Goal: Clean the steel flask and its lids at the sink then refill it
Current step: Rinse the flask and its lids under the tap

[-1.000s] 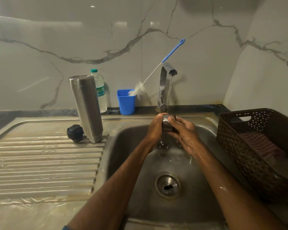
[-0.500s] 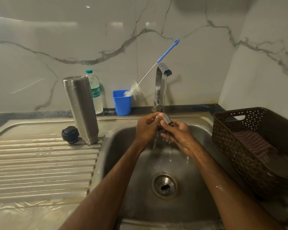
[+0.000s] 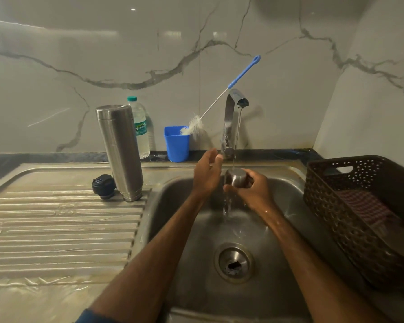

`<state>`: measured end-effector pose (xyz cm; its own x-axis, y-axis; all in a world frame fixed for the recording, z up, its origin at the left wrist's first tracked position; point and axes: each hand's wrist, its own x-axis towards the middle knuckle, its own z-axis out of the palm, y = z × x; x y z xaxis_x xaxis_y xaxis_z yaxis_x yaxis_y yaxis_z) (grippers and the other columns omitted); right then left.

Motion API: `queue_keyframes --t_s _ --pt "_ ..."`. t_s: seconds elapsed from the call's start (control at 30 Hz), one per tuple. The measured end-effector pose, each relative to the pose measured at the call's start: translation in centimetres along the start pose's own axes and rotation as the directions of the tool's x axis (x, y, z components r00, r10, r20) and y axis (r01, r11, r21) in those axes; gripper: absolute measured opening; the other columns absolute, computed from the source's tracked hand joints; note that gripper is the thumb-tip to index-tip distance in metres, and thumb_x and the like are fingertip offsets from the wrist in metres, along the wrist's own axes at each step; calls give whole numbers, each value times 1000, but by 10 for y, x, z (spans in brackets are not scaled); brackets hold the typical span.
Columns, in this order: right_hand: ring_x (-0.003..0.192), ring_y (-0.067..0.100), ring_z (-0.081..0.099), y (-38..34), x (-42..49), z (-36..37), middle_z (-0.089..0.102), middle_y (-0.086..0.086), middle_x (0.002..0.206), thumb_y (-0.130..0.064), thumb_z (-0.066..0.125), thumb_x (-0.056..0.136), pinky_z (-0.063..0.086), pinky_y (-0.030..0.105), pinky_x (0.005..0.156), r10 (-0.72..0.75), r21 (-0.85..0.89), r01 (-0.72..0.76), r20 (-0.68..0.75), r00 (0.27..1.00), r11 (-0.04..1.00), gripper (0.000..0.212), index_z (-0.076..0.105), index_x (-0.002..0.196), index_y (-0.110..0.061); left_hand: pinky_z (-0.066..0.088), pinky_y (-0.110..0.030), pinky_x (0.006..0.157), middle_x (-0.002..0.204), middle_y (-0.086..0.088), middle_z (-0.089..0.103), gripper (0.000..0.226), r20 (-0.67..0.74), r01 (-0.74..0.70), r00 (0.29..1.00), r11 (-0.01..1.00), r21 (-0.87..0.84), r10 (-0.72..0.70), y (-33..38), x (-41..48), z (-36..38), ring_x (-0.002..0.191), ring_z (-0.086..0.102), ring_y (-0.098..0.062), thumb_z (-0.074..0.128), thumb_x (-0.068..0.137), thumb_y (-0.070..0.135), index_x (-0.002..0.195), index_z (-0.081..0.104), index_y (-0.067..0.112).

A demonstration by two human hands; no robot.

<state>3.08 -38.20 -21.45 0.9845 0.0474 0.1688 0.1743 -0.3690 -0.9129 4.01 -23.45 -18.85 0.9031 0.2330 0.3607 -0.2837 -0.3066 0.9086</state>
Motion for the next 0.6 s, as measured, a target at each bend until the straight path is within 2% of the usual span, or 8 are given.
queue_keyframes --t_s 0.07,0.1,0.17,0.2,0.27,0.37,0.47,0.6 --pt "103 16 68 0 -1 2 70 -7 114 -35 92 71 58 38 90 -27 -8 27 -9 1000 1000 70 60 131 -20 54 -23 97 142 -12 59 40 66 -32 997 999 32 30 6 7 3 115 60 -10 46 110 16 150 46 12" --pt "100 14 68 0 -1 2 70 -8 110 -35 92 71 58 36 88 -39 -20 38 -10 999 999 67 61 128 -20 51 -11 86 144 -14 57 45 99 -31 995 998 55 26 11 10 5 104 58 -1 44 109 11 154 40 12" --pt "98 13 68 -1 -3 2 70 -6 108 -31 93 71 58 31 85 -50 -28 50 -14 999 998 64 62 126 -19 45 -4 70 146 -17 54 54 165 -18 986 996 86 4 17 18 7 94 54 1 40 108 1 159 31 12" --pt "98 13 68 -1 -4 2 71 -5 109 -28 93 72 57 27 83 -57 -16 57 -16 998 998 62 63 125 -18 45 -6 71 147 -18 53 57 193 -22 981 996 89 5 19 21 9 100 53 -2 38 106 -2 161 28 14" --pt "97 12 67 0 -3 2 71 -3 111 -22 93 71 54 20 77 -58 11 59 -21 998 998 60 65 124 -16 50 -15 85 150 -18 50 63 214 -32 977 995 96 11 20 26 11 113 52 -10 36 105 -6 162 24 17" --pt "92 10 67 -1 -2 2 72 -5 106 -23 94 69 52 20 73 -55 -2 55 -47 997 998 55 67 117 -18 50 -35 106 156 -17 45 71 208 -28 978 991 134 -1 15 28 13 128 55 -22 37 100 -11 164 21 17" --pt "86 10 68 -1 -2 2 73 -4 99 -24 95 68 53 21 70 -57 -16 56 -77 995 998 50 69 110 -16 53 -35 103 157 -16 44 79 250 -64 968 979 195 14 9 32 13 129 57 -25 41 94 -13 165 22 19" --pt "93 10 68 -2 -3 1 71 -6 105 -25 94 69 57 27 80 -44 -6 43 -71 997 999 55 66 116 -20 35 -43 123 166 -9 34 83 354 -108 935 951 289 -2 6 44 0 152 34 -26 46 92 -13 164 23 21"
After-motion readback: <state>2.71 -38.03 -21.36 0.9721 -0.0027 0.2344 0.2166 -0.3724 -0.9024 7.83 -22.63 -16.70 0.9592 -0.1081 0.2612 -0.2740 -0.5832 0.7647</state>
